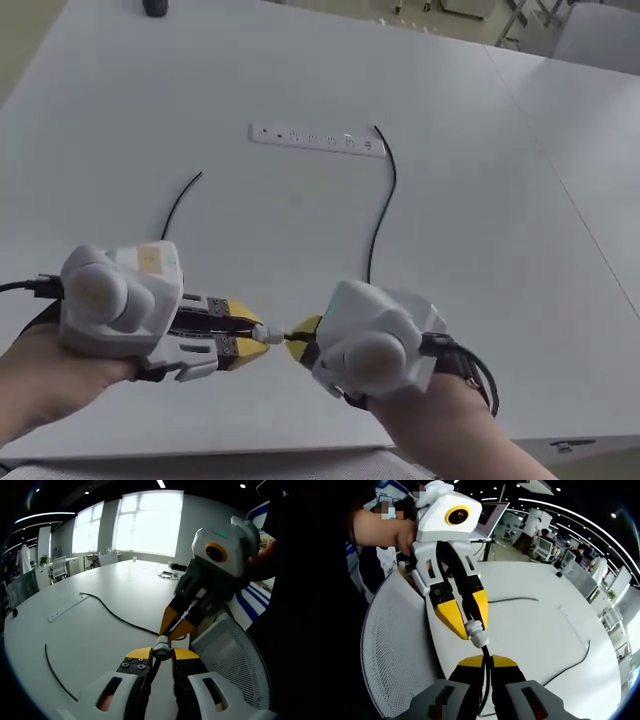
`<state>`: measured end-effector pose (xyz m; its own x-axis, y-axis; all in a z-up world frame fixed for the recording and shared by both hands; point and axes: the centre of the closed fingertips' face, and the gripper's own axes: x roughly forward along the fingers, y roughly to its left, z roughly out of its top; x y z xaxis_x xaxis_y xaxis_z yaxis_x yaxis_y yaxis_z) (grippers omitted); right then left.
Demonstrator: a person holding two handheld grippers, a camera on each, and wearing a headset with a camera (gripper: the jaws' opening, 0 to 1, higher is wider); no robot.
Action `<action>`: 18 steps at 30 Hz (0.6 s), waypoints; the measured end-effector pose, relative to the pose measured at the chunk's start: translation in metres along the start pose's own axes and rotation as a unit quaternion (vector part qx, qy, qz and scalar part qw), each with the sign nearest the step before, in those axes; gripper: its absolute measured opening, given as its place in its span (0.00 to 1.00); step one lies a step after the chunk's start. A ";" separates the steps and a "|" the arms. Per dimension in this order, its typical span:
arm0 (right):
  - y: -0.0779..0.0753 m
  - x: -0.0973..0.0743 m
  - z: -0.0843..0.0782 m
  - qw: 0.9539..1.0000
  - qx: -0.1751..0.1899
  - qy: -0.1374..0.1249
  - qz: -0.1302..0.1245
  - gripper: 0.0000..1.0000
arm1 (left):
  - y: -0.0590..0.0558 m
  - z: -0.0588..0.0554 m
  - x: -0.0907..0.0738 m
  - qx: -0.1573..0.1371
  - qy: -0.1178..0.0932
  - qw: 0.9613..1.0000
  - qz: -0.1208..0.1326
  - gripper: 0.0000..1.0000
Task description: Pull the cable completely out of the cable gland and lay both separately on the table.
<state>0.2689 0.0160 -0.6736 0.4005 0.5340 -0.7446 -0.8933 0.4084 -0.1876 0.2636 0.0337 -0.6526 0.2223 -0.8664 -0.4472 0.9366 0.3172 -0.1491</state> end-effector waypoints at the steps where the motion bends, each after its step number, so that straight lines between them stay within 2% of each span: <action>1: -0.001 0.000 -0.001 1.000 0.005 0.001 -0.001 0.00 | 0.000 0.000 0.000 0.000 0.000 1.000 0.000 0.15; 11: -0.003 0.001 -0.016 0.998 0.053 0.015 -0.009 0.00 | -0.003 -0.003 -0.001 0.000 0.002 1.000 -0.001 0.15; 18: -0.004 0.002 -0.027 0.996 0.091 0.019 -0.011 0.00 | -0.005 -0.005 -0.001 -0.001 0.003 1.000 -0.001 0.15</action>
<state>0.2673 -0.0048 -0.6917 0.4082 0.4975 -0.7655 -0.8317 0.5483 -0.0871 0.2570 0.0349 -0.6552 0.2188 -0.8651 -0.4513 0.9365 0.3161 -0.1518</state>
